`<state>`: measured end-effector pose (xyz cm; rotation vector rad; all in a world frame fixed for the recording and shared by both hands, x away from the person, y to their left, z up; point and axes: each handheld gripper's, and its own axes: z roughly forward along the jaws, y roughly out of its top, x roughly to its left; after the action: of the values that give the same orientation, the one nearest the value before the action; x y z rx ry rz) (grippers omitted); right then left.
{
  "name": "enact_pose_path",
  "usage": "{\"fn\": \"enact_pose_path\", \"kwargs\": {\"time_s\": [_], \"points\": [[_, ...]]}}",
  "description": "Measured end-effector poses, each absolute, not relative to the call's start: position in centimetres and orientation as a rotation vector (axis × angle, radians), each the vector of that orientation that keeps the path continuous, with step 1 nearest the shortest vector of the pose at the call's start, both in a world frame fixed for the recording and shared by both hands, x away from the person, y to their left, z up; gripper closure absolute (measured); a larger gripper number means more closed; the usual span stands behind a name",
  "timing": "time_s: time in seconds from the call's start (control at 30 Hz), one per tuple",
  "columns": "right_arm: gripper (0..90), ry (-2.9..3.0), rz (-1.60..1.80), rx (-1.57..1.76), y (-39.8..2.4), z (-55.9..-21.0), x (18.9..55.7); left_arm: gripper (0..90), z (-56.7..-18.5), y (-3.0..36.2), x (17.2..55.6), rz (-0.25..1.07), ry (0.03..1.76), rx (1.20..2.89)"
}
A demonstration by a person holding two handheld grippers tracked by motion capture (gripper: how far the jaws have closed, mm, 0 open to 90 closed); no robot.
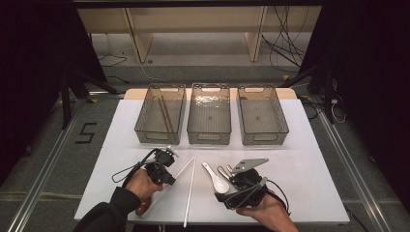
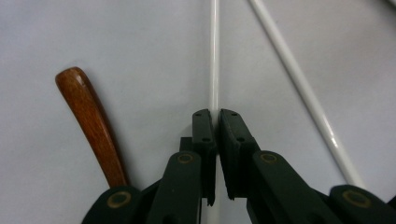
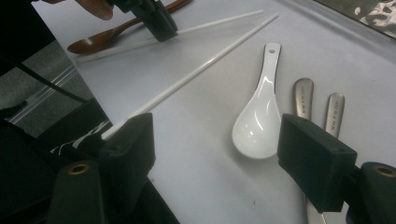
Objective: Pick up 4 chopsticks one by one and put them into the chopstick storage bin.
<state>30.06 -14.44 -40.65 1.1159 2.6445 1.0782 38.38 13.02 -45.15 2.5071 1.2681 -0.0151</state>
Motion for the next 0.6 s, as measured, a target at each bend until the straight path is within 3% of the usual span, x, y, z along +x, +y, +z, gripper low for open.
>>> {"fn": "enact_pose_path", "kwargs": {"time_s": [0.6], "points": [[28.2, 2.643, 1.087, 1.115, -14.5, -40.6, 30.1, 84.8, -41.3, 13.8, 38.6, 0.030, 1.170, 2.299]]}}
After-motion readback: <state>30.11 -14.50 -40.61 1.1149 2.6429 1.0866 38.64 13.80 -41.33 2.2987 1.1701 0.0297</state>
